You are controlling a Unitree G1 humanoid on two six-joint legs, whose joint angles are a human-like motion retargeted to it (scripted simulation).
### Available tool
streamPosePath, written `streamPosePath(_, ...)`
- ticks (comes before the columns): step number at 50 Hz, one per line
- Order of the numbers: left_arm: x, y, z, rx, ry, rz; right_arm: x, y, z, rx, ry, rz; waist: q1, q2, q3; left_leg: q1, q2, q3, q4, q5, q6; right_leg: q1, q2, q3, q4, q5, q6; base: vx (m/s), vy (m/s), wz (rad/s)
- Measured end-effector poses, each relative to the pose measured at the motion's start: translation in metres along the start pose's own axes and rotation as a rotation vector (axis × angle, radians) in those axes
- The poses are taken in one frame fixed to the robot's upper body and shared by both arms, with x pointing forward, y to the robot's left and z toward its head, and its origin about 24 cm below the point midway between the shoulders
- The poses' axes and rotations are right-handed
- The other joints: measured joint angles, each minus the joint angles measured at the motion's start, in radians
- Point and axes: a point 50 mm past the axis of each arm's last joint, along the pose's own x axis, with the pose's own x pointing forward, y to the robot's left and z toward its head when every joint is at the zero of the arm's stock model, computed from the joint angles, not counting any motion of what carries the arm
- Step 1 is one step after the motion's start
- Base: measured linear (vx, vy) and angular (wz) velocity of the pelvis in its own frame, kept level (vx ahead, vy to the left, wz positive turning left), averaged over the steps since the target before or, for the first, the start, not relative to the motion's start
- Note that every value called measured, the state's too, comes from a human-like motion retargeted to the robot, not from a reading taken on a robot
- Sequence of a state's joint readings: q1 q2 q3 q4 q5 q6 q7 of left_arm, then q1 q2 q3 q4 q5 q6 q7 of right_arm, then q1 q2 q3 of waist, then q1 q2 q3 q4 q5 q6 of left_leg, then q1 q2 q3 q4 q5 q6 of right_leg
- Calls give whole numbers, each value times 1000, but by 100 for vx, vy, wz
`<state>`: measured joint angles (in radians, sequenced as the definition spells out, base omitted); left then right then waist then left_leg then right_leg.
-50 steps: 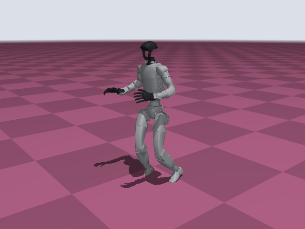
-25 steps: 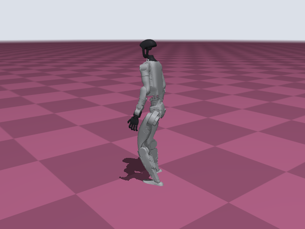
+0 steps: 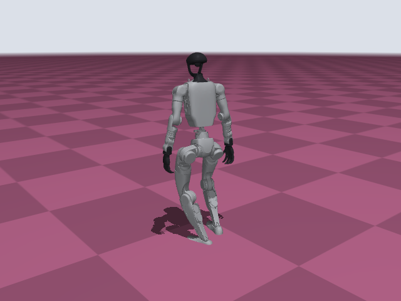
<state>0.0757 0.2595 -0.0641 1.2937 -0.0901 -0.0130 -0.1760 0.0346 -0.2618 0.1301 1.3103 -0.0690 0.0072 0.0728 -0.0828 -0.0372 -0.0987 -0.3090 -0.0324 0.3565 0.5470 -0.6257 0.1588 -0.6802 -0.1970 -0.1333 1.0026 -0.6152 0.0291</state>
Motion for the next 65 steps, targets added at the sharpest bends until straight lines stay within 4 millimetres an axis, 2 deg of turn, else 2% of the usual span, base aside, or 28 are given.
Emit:
streamPosePath(7, 0, 8, 61, 43, -176, 36, -1, -13, 2, 1, -8, -20, -38, -12, 8, 122, -37, 36, -140, 31, -6, -42, -44, -36, -20, -6, 2, 15, -6, -58)
streamPosePath(9, -1, 5, 84, 60, -245, 37, -2, -17, 2, 13, -8, -25, -41, -4, 12, 185, -53, 40, -251, 71, -6, -55, -38, -49, -85, 13, 15, 18, -8, -58)
streamPosePath(15, -10, -8, 138, 133, -426, 11, -2, -18, -1, 51, 2, -13, -60, 2, 3, 234, -50, 62, -291, 76, -23, -124, -56, -93, -255, 60, 66, 15, -12, -49)
streamPosePath(18, -14, -18, 156, 174, -487, -14, -2, -17, -2, 69, 3, -6, -62, 2, -3, 254, -44, 82, -287, 75, -35, -154, -78, -124, -320, 87, 86, 15, -14, -51)
streamPosePath(22, -16, -29, 167, 221, -519, -46, -2, -15, 0, 87, -6, 0, -63, -6, -12, 281, -38, 98, -242, 54, -42, -183, -117, -161, -336, 117, 95, 21, -16, -47)
streamPosePath(26, -12, -35, 160, 237, -476, -70, -1, -14, 4, 91, -23, 0, -57, -5, -2, 308, -8, 39, -127, 56, -59, -171, -129, -182, -246, 135, 69, 34, -20, -66)
streamPosePath(30, -3, -37, 132, 207, -368, -87, -1, -12, 8, 85, -43, -3, -47, 19, 36, 301, 65, -54, 107, 110, -101, -115, -84, -192, -123, 131, 20, 42, -22, -100)
streamPosePath(33, 3, -36, 104, 162, -270, -92, -1, -10, 13, 74, -64, 3, -13, 76, 72, 225, 91, -226, 324, 82, -148, -51, 39, -210, -104, 134, -25, 42, -17, -148)
streamPosePath(37, 7, -33, 75, 116, -176, -94, -1, -15, 24, 66, -108, -1, 40, 192, 96, 94, 272, -286, 664, 215, -192, 52, 245, -241, -221, 161, -75, 43, -10, -128)
streamPosePath(39, 7, -31, 63, 100, -142, -92, -2, -17, 27, 71, -126, -6, 69, 216, 101, 26, 320, -305, 787, 235, -176, 90, 309, -225, -257, 159, -82, 45, -6, -120)
streamPosePath(40, 7, -30, 57, 92, -125, -89, -2, -17, 28, 74, -131, -9, 83, 222, 102, -6, 333, -311, 839, 223, -160, 102, 329, -212, -253, 148, -82, 45, -5, -116)
streamPosePath(42, 7, -25, 56, 77, -118, -78, -2, -24, 38, 89, -157, -24, 113, 233, 108, -85, 347, -338, 887, 173, -130, 177, 389, -178, -368, 174, -76, 46, -5, -115)
streamPosePath(46, 7, -21, 48, 41, -101, -53, -4, -35, 48, 116, -189, -55, 167, 236, 122, -216, 311, -371, 855, 37, -84, 299, 446, -88, -484, 177, -57, 46, -2, -113)
streamPosePath(50, 7, -21, 39, 15, -86, -39, -6, -45, 55, 132, -212, -78, 194, 222, 132, -316, 220, -390, 653, -25, -84, 403, 448, 5, -567, 164, -40, 47, 0, -95)
streamPosePath(55, 7, -25, 33, 16, -72, -55, -8, -52, 60, 123, -230, -79, 171, 182, 116, -378, 69, -402, 266, 55, -144, 457, 398, 81, -585, 115, -27, 45, 4, -63)
streamPosePath(58, 7, -26, 30, 29, -65, -64, -8, -49, 57, 99, -227, -69, 155, 190, 105, -420, 37, -426, 216, 73, -172, 455, 413, 106, -505, 62, -33, 40, 8, -62)
streamPosePath(62, 7, -26, 32, 40, -65, -66, -7, -45, 52, 72, -215, -54, 126, 156, 86, -400, -18, -414, 222, 121, -159, 443, 380, 134, -345, -21, -31, 44, 9, -52)
streamPosePath(65, 7, -26, 37, 46, -68, -65, -6, -37, 45, 60, -194, -31, 92, 106, 82, -365, -74, -389, 269, 119, -122, 414, 318, 133, -149, -56, -1, 43, 9, -36)
